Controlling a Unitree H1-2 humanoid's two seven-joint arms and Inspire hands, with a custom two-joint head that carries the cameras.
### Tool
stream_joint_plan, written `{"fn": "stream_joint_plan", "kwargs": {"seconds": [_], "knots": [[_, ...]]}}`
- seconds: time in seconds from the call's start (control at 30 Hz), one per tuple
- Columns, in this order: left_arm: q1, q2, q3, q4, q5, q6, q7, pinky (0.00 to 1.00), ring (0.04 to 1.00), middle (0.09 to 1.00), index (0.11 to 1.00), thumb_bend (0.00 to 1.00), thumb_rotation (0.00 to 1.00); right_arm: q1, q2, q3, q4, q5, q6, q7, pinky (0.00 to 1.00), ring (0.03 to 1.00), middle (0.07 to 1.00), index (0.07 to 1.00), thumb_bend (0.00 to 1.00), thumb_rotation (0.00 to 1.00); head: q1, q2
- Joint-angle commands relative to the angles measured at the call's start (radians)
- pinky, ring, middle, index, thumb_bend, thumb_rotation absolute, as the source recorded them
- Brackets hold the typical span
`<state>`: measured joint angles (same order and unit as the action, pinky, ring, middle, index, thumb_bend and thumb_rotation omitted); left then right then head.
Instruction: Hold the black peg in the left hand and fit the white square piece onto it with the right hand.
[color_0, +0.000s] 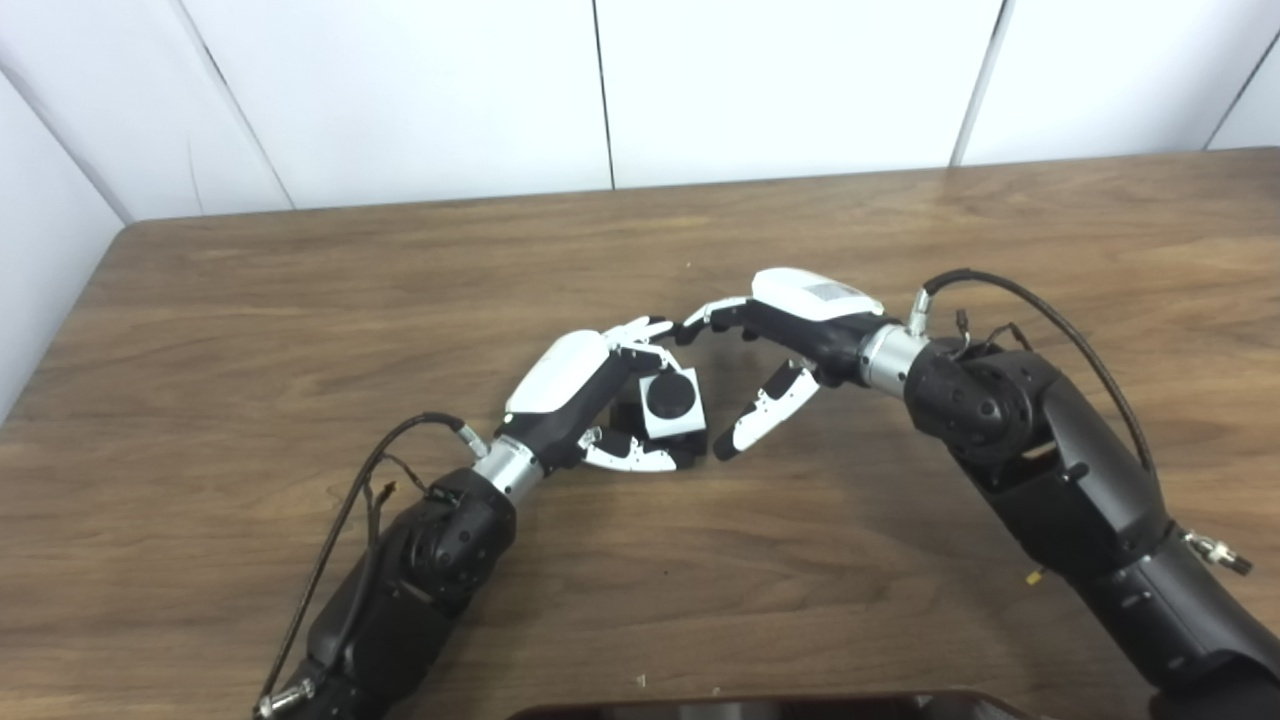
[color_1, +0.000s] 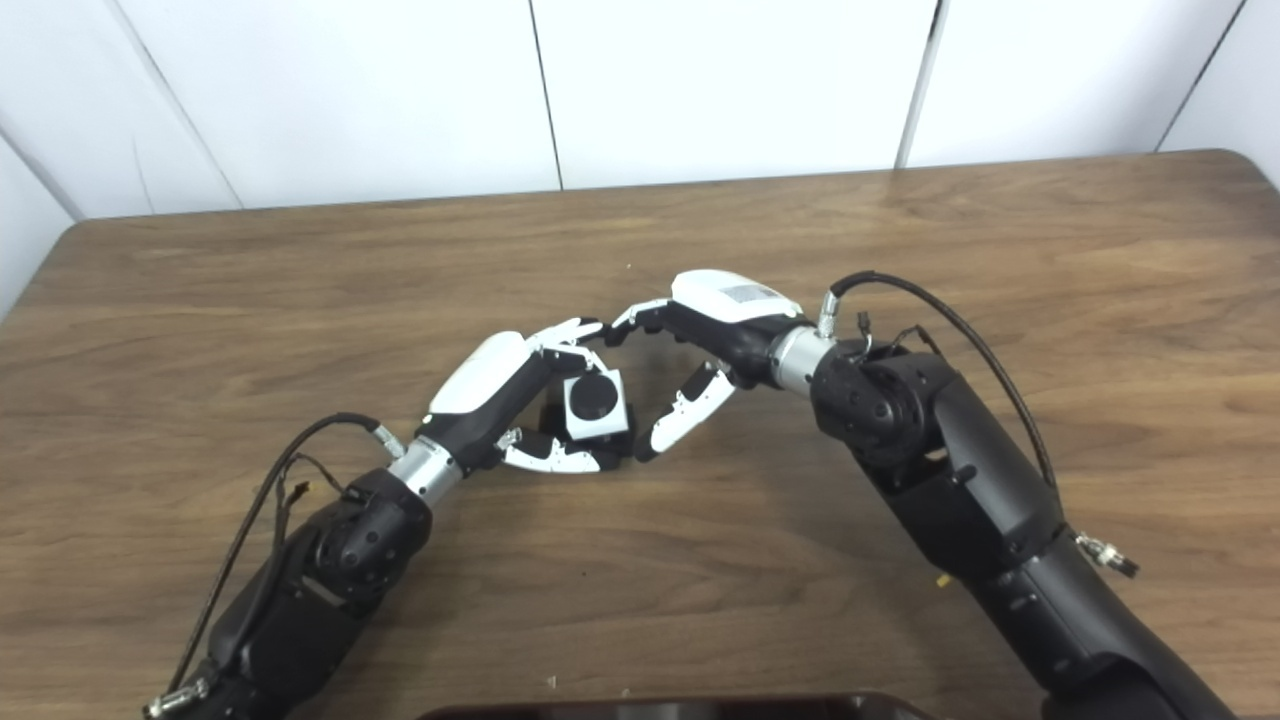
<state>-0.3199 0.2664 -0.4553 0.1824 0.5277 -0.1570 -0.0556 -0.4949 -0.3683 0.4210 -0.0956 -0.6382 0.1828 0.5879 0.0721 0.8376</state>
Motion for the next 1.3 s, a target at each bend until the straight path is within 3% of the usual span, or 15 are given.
{"fn": "stream_joint_plan", "kwargs": {"seconds": [0.0,0.23,0.4,0.43,0.47,0.5,0.73,1.0,1.27], "knots": [[0.035,0.029,-0.031,0.060,0.075,0.096,-0.080,0.93,0.951,0.907,0.493,0.52,0.07,-0.043,-0.011,-0.029,-0.026,0.014,-0.002,-0.009,0.75,0.853,0.869,0.841,1.00,0.41,0.001,0.000],[0.033,0.036,-0.034,0.069,0.091,0.097,-0.074,0.92,0.946,0.907,0.495,0.52,0.07,-0.063,-0.044,-0.112,-0.033,0.040,0.000,-0.034,0.73,0.862,0.869,0.837,0.90,0.38,-0.021,-0.013],[0.040,0.038,-0.022,0.073,0.105,0.113,-0.052,0.92,0.936,0.902,0.497,0.52,0.08,-0.073,-0.068,-0.160,-0.039,0.040,0.017,-0.037,0.72,0.858,0.855,0.836,0.89,0.36,-0.052,-0.028],[0.042,0.037,-0.019,0.073,0.108,0.118,-0.048,0.91,0.928,0.896,0.583,0.73,0.15,-0.074,-0.070,-0.164,-0.038,0.040,0.020,-0.038,0.72,0.854,0.853,0.835,0.89,0.37,-0.059,-0.031],[0.045,0.036,-0.015,0.072,0.116,0.126,-0.040,0.91,0.922,0.891,0.633,0.83,0.19,-0.074,-0.072,-0.171,-0.039,0.040,0.024,-0.040,0.71,0.851,0.852,0.835,0.89,0.37,-0.069,-0.033],[0.048,0.034,-0.010,0.072,0.121,0.130,-0.027,0.90,0.916,0.886,0.657,0.84,0.20,-0.071,-0.073,-0.177,-0.040,0.039,0.026,-0.044,0.71,0.847,0.852,0.834,0.88,0.37,-0.069,-0.033],[0.070,0.025,0.028,0.080,0.130,0.151,0.034,0.86,0.884,0.878,0.768,0.80,0.20,-0.029,-0.062,-0.224,-0.055,0.042,0.056,-0.096,0.68,0.832,0.841,0.823,0.85,0.34,-0.118,-0.043],[0.088,0.031,0.053,0.074,0.144,0.172,0.051,0.86,0.866,0.866,0.761,0.80,0.19,0.002,-0.043,-0.265,-0.058,0.053,0.078,-0.168,0.63,0.804,0.831,0.813,0.86,0.36,-0.199,-0.056],[0.094,0.034,0.070,0.097,0.145,0.142,0.083,0.83,0.846,0.846,0.739,0.82,0.17,0.014,-0.026,-0.330,-0.082,0.072,0.118,-0.234,0.68,0.807,0.812,0.801,0.86,0.33,-0.237,-0.069]]}}
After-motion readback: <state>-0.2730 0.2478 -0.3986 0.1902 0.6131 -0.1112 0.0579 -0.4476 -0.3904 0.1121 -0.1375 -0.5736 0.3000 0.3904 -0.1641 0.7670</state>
